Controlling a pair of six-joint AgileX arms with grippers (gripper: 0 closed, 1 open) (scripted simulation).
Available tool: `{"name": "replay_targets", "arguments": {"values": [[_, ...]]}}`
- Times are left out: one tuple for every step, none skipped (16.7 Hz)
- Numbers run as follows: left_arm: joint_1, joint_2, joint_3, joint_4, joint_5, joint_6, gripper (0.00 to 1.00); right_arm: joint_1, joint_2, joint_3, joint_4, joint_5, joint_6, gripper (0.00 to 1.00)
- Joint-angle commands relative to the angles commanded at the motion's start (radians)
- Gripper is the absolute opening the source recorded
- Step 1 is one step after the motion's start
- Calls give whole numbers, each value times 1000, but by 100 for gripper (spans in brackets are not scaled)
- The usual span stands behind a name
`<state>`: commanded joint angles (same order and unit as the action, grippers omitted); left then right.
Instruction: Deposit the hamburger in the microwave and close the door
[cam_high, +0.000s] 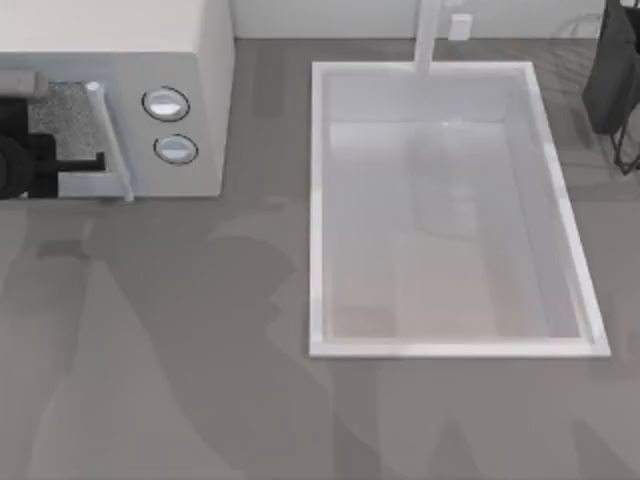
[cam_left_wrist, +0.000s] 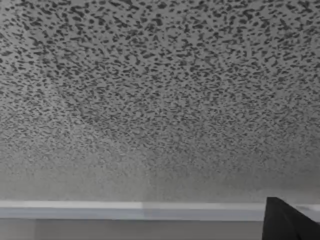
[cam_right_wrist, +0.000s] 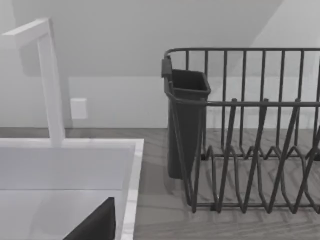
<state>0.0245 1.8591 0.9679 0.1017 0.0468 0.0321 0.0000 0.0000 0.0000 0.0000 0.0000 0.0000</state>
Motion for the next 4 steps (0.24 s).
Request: {"name": "replay_targets", "arguments": {"values": [[-2,32,35,-3,-1,-1,0,0,0,0,0,0,0,100],[-4,55,58,-5,-2,-2,0,0,0,0,0,0,0,100],[-5,67,71,-5,-3,-3,0,0,0,0,0,0,0,100],[-5,70,74,-6,-3,-3,0,0,0,0,0,0,0,100]]}}
